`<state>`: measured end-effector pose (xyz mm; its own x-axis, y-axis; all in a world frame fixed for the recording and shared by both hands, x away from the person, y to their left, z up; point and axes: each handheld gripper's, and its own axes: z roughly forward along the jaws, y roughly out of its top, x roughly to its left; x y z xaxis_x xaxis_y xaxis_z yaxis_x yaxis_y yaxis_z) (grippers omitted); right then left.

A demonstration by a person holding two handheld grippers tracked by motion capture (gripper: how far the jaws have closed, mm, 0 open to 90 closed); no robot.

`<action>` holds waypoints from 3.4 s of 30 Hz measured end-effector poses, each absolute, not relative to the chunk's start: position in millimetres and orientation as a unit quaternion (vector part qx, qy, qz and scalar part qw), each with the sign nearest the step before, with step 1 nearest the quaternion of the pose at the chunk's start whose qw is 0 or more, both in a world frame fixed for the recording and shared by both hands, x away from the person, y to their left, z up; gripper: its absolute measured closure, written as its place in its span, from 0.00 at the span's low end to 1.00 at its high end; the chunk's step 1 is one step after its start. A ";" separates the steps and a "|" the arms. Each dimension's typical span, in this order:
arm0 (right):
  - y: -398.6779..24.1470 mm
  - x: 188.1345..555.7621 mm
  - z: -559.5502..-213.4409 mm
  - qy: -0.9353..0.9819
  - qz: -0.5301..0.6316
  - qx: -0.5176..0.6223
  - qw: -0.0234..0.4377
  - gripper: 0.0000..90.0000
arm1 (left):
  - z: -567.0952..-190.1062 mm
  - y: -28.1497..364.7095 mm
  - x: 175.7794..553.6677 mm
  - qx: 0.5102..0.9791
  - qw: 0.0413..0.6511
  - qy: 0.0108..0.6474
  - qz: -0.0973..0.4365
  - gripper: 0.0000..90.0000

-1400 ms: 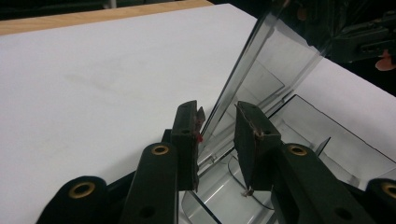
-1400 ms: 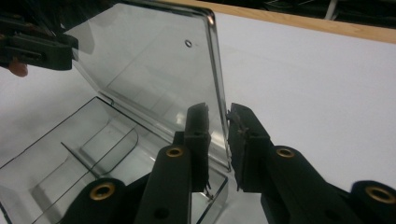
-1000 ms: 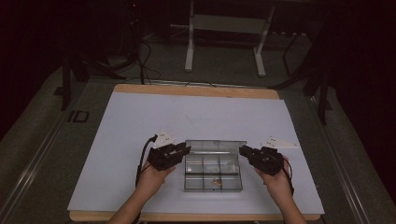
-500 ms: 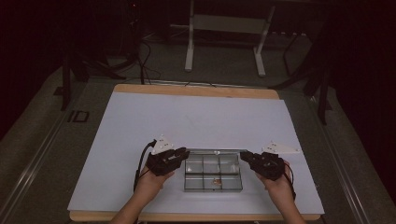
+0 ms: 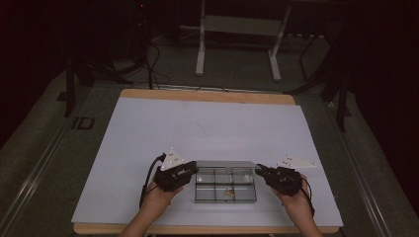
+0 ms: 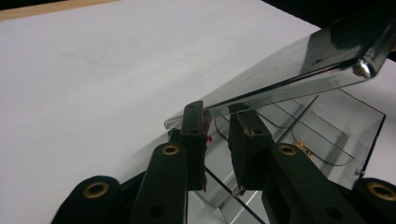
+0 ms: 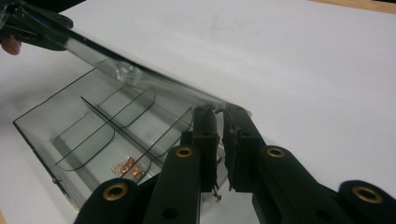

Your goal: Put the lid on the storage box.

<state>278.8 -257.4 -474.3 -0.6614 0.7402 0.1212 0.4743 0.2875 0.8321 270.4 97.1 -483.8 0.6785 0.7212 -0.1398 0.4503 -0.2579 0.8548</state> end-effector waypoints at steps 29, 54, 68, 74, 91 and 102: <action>-268.1 274.7 -493.1 0.787 0.455 0.400 0.115 0.79 | -498.6 101.3 263.5 0.796 0.460 0.373 0.124 0.71; -273.6 273.4 -503.3 0.788 0.449 0.405 0.116 0.75 | -520.8 106.6 265.1 0.810 0.423 0.388 0.123 0.70; -271.3 278.0 -499.8 0.785 0.452 0.396 0.150 0.36 | -517.7 114.7 270.1 0.783 0.462 0.397 0.126 0.27; -273.3 277.8 -498.2 0.787 0.455 0.389 0.149 0.22 | -516.8 120.4 269.7 0.776 0.477 0.396 0.115 0.15; -290.7 281.8 -509.5 0.768 0.450 0.417 0.184 0.15 | -523.8 131.5 271.9 0.757 0.507 0.397 0.114 0.02; -303.6 278.8 -513.4 0.763 0.443 0.429 0.197 0.15 | -529.8 141.9 270.7 0.754 0.498 0.409 0.127 0.02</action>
<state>278.8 -303.6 -513.4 -0.5548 0.8282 0.0797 0.4799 0.2403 0.8438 270.7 141.9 -529.8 0.6335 0.7430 -0.2160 0.4898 -0.1690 0.8553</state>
